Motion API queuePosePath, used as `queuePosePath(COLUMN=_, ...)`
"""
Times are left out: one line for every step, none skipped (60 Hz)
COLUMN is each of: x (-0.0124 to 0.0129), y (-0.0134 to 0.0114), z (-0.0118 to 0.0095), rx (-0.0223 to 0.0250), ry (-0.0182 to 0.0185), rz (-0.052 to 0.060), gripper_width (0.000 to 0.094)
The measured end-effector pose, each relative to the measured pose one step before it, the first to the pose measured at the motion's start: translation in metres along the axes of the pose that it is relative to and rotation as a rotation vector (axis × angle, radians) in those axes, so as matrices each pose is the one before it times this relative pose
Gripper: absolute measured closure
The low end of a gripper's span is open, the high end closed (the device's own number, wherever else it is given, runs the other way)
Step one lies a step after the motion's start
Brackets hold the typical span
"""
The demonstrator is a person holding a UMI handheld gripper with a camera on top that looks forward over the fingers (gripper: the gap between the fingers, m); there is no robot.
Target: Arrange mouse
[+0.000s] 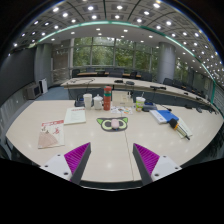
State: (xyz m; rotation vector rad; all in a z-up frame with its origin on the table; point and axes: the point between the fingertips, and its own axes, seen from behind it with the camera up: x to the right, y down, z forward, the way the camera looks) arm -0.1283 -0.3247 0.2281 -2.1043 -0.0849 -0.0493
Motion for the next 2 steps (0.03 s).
queuePosePath(x=-0.00001, y=0.00003, z=-0.00067, rx=0.00051, ry=-0.00307, rz=0.0010, gripper_width=0.0082)
queuePosePath(x=-0.00004, y=-0.00044, z=-0.00005, rx=0.00061, ry=-0.00220, rz=0.0007, gripper_width=0.0082)
